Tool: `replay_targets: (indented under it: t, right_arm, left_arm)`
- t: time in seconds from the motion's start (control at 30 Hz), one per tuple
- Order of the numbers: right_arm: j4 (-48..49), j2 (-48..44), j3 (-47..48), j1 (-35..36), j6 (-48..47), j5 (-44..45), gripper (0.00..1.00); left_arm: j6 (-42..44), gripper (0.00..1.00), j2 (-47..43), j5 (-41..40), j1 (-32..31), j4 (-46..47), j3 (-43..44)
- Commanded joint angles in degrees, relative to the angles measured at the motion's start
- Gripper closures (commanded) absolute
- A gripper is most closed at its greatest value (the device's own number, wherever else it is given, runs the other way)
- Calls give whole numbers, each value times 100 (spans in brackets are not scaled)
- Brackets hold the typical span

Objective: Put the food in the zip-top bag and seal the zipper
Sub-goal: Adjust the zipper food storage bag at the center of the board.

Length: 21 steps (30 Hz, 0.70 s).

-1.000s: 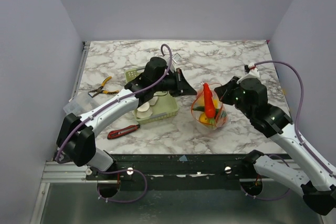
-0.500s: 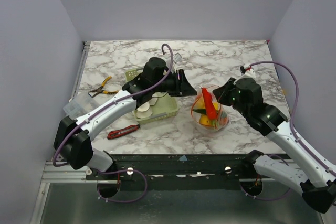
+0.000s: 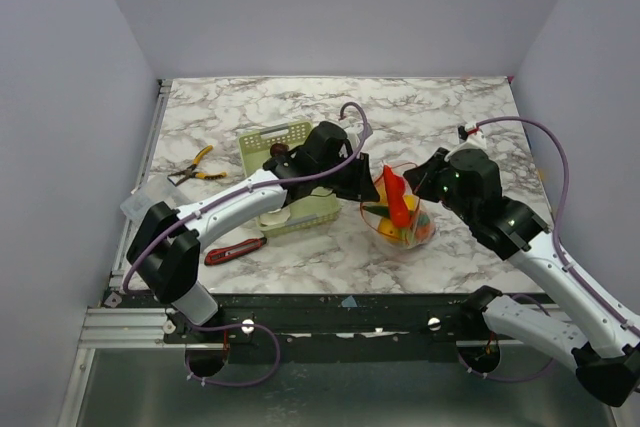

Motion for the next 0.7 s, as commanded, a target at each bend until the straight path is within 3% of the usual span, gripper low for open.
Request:
replay_targets:
  t: [0.0, 0.07, 0.2, 0.33, 0.4, 0.5, 0.67]
  right_arm:
    - [252, -153, -28, 6, 74, -80, 100]
    - [227, -145, -7, 9, -22, -73, 100]
    - [-181, -134, 296, 13, -362, 151, 100]
    - [-278, -341, 280, 7, -407, 393, 99]
    - [-143, -408, 59, 11, -355, 337, 99]
    - [-78, -326, -157, 8, -229, 309, 99]
    - [-252, -45, 332, 11, -335, 113, 100]
  left_arm:
    - [204, 94, -73, -217, -4, -300, 322]
    - [8, 100, -228, -135, 18, -265, 323]
    - [-812, 100, -675, 439, 48, 465, 70]
    - [-1618, 100, -831, 321, 148, 771, -221]
    - [-1759, 100, -716, 90, 249, 550, -259]
    - [-1988, 100, -514, 578, 391, 774, -324]
    - [-1889, 100, -656, 801, 92, 902, 2]
